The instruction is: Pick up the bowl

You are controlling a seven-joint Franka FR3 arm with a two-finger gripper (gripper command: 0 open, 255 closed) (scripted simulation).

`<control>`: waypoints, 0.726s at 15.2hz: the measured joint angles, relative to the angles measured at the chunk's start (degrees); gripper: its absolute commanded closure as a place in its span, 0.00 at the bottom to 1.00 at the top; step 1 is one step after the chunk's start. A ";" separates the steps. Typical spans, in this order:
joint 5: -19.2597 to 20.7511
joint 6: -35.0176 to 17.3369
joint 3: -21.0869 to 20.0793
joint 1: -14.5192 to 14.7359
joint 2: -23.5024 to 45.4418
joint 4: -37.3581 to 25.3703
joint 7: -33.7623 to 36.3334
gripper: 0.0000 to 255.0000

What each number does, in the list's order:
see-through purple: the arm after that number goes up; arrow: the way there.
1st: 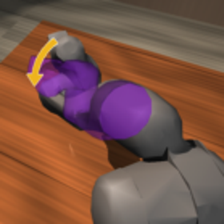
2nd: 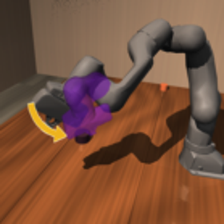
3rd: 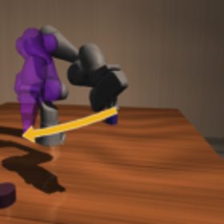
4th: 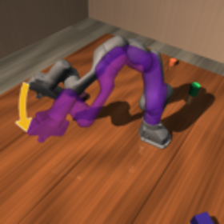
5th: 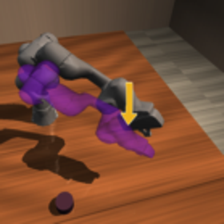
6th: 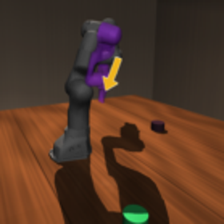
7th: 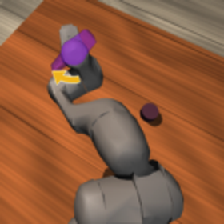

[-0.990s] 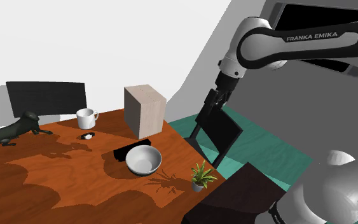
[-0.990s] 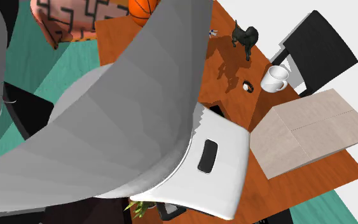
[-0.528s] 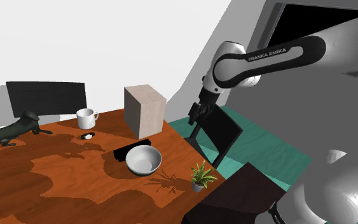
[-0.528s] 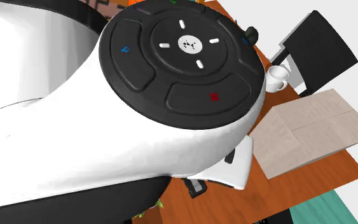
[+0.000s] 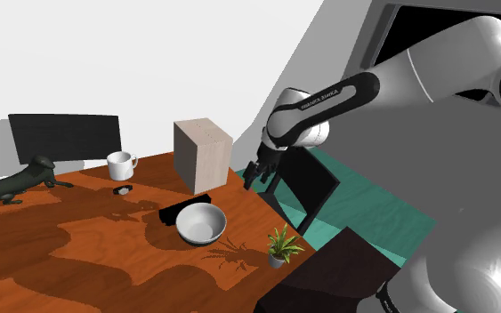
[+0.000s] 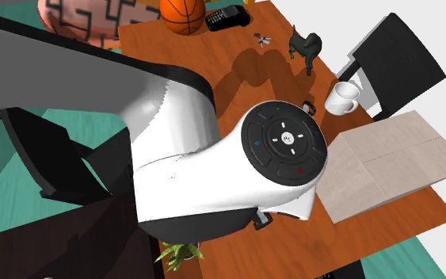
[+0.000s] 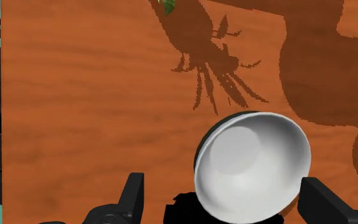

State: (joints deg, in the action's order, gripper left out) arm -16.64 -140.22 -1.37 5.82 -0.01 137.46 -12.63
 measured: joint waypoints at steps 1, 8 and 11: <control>-0.76 -1.17 -0.23 0.22 2.61 -1.47 -0.42 0.00; -6.28 -9.22 -2.43 0.61 18.26 -8.94 -4.70 0.00; -7.78 -11.44 -3.50 0.37 25.35 -13.87 -6.13 0.00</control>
State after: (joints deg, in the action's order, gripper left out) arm -24.41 -151.66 -4.87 6.19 25.35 123.59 -18.75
